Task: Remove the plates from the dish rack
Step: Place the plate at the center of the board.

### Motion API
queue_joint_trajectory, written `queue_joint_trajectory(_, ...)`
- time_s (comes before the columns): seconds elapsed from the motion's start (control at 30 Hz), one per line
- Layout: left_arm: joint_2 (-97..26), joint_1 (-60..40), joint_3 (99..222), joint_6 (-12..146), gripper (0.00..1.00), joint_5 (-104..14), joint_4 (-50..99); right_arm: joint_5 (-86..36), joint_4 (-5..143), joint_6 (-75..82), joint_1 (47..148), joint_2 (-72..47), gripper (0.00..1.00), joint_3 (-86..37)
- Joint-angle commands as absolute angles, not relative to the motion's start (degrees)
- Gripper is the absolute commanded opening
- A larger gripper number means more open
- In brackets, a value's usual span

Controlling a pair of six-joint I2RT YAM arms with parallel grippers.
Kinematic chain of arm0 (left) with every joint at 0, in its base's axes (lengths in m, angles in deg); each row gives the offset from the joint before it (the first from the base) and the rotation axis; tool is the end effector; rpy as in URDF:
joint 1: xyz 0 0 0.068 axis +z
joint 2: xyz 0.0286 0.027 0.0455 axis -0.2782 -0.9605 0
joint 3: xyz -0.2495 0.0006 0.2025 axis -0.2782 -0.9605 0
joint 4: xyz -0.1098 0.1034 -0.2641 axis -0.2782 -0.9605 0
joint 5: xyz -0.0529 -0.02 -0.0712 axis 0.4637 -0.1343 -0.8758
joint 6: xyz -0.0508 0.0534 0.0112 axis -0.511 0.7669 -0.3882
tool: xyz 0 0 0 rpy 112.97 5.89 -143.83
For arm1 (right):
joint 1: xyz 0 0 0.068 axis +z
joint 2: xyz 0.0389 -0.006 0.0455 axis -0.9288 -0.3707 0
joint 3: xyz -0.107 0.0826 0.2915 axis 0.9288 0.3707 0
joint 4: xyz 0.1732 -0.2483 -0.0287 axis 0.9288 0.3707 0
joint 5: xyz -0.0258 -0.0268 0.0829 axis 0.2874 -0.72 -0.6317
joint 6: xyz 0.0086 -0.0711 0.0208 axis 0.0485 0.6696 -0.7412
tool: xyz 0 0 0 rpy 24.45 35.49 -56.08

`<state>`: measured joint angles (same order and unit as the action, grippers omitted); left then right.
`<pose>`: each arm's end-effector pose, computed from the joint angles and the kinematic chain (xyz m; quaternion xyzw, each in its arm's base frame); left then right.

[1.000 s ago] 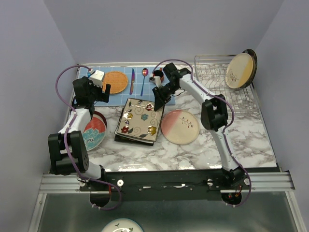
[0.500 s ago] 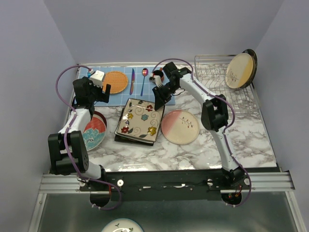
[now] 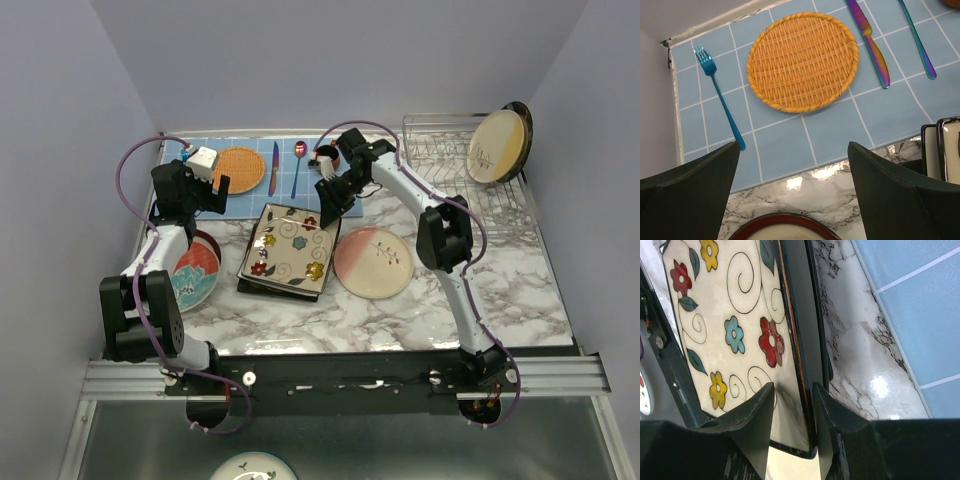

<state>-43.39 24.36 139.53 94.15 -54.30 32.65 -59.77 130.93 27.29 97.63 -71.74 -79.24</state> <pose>0.3841 0.0359 0.2694 0.1411 0.8131 -0.0110 0.5647 0.4951 0.3277 0.2109 -0.4128 0.8247 0.3732 0.1011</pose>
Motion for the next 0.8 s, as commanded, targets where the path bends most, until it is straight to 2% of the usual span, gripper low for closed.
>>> queue_joint_trajectory(0.0, -42.53, 24.59, 139.17, 94.59, 0.98, -55.73, 32.52, -53.88, 130.48, 29.15, 97.60, -69.13, 0.45, -79.88)
queue_joint_trajectory(0.77, -42.35, 24.59, 139.08, 94.86, 0.98, -55.73, 32.17, -52.21, 130.13, 29.67, 97.60, -68.78, 0.44, -79.61)
